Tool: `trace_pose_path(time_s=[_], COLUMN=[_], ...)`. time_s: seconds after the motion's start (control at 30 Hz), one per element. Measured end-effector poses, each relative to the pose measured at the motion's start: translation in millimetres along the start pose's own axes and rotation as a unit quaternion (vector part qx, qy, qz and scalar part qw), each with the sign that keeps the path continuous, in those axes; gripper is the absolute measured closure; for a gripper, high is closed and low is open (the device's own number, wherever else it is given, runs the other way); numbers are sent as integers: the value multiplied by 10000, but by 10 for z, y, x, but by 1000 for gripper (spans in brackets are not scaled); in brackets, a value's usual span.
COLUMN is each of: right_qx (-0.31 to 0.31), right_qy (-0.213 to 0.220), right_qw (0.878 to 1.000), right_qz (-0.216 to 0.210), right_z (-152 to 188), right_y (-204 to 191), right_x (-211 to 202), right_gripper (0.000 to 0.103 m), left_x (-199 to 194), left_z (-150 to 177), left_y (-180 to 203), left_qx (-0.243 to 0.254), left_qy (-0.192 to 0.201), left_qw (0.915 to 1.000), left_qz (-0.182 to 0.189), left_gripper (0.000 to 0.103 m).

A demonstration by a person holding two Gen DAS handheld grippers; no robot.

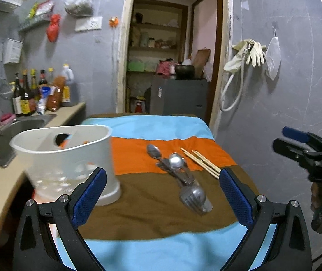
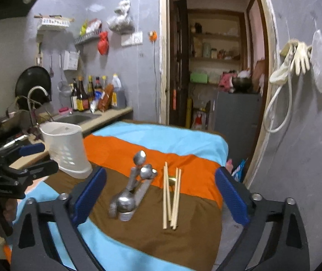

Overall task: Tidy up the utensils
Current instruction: 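Move the right tool to the chopsticks while the left tool approaches the silver spoons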

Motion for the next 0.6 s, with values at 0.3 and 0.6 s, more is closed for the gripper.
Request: trace_pose_path(time_s=[0.3, 0.6], right_qx=[327, 672], right_qy=[-976, -1725], right_qw=[9945, 9813], right_qz=[-207, -530], right_z=[271, 528], right_y=[380, 560], right_x=[747, 1315], right_gripper=[52, 74], left_x=[868, 1571], left_z=[-97, 3], left_y=[104, -197], left_qx=[162, -515], left_qy=[-532, -1294], left_qw=[9983, 9902], left_qz=[159, 108], left_gripper=[41, 67])
Point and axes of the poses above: each gripper's, at about its wrist camera, not at the fingertips, and x roughly the way its jaws point, y to its right, z to its underside, the point moved 8 cm from there along x, roughly the way its jaws point, and after that the axes turned 2 degrees about y, right-handed, at the moved point
